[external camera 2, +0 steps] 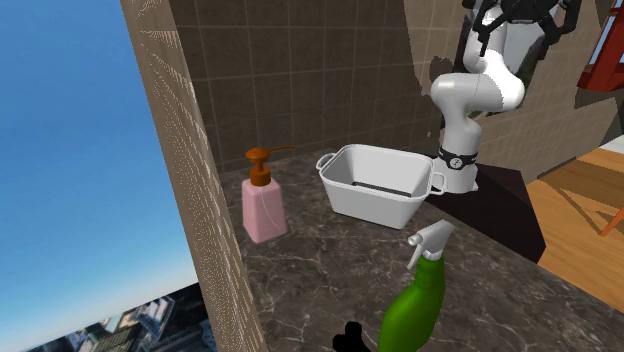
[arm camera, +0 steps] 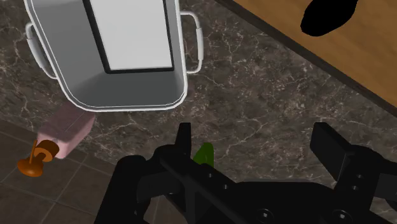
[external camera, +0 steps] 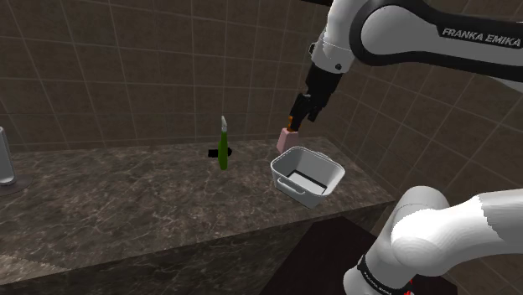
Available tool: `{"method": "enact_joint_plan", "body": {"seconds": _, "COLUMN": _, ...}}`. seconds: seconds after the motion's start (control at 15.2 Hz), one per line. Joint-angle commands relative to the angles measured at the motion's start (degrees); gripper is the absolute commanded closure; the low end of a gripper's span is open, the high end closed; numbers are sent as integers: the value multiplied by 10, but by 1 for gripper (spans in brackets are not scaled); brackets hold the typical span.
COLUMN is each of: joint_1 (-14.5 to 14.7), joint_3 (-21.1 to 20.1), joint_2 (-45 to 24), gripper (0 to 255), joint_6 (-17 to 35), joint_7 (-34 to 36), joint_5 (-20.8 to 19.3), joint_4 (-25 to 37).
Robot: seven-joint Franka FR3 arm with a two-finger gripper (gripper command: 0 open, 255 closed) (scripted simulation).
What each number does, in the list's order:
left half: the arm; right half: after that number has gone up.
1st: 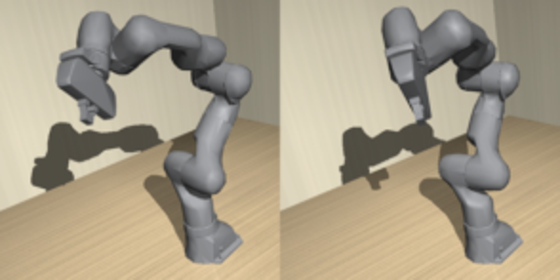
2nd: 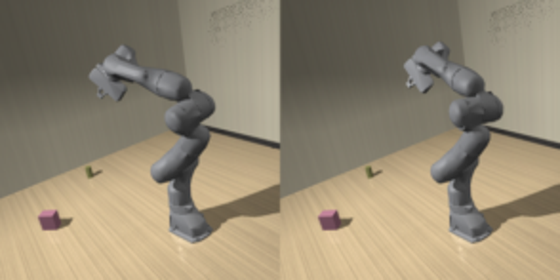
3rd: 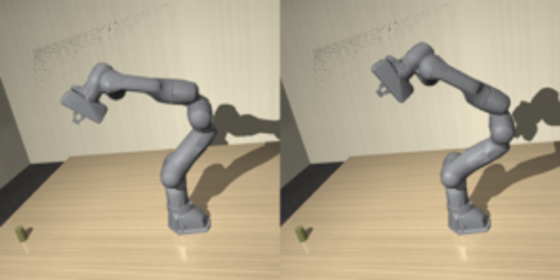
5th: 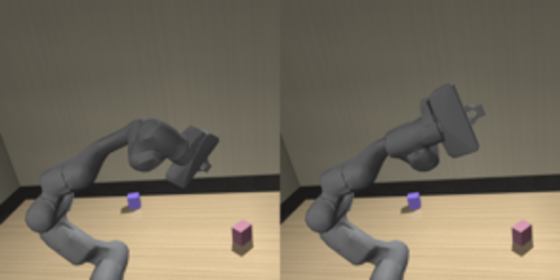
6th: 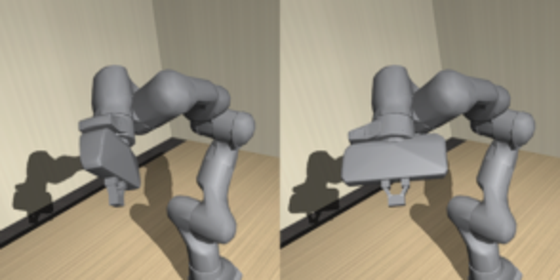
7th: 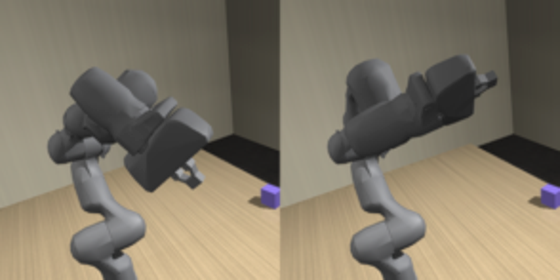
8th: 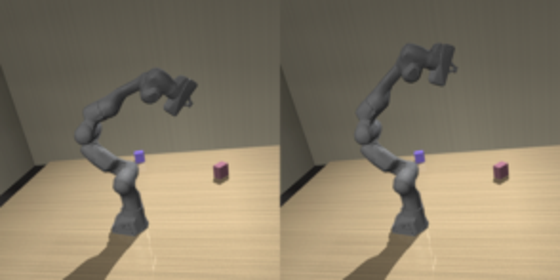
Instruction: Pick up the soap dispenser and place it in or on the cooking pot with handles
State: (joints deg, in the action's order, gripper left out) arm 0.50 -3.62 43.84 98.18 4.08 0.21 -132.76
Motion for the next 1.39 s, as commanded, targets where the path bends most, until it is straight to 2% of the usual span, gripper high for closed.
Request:
{"method": "enact_joint_plan", "body": {"seconds": 0.0, "joint_1": 0, "joint_3": 0, "joint_2": 0, "gripper": 0, "joint_6": 0, "joint_7": 0, "joint_5": 0, "joint_4": 0}}
{"method": "enact_joint_plan", "body": {"seconds": 0.73, "joint_1": -39, "joint_3": 116, "joint_2": -121, "gripper": 0, "joint_6": 116, "joint_7": -112, "joint_5": -35, "joint_4": 12}}
{"method": "enact_joint_plan", "body": {"seconds": 1.32, "joint_1": -56, "joint_3": 206, "joint_2": -265, "gripper": 0, "joint_6": 191, "joint_7": -212, "joint_5": -14, "joint_4": 83}}
